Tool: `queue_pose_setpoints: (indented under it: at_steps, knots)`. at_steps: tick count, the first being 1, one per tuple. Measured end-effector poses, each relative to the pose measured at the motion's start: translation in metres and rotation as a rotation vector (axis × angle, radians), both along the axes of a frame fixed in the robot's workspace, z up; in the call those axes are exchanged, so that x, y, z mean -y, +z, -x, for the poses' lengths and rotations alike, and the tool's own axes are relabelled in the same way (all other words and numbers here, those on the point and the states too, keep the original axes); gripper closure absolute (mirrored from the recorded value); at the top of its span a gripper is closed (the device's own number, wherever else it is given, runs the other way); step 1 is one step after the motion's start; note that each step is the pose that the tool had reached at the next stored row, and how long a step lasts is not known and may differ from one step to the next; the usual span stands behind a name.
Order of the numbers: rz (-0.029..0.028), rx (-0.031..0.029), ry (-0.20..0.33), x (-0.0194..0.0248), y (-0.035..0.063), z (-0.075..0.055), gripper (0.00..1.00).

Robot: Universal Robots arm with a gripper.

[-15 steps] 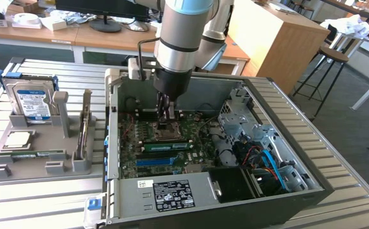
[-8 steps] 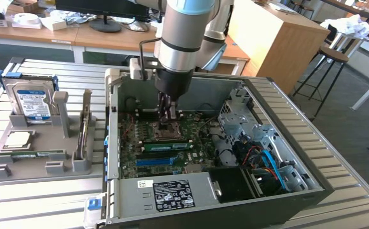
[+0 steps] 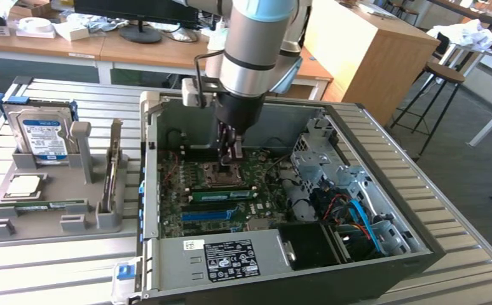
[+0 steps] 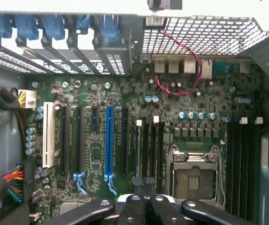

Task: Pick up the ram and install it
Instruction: 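Press down the ram until it locks into place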

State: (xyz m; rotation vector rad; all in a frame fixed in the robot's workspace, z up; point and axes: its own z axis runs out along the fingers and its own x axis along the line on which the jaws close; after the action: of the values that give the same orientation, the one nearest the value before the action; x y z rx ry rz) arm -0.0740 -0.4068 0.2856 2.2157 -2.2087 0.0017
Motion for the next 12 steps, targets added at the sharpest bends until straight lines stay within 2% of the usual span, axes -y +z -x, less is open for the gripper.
queue_pose_setpoints:
  at_steps: [9,12]
  knots:
    - [0.0,-0.0002,0.0,0.0,0.0,-0.016,0.9]
    - [0.0,-0.0002,0.0,0.0,0.0,-0.018,0.9]
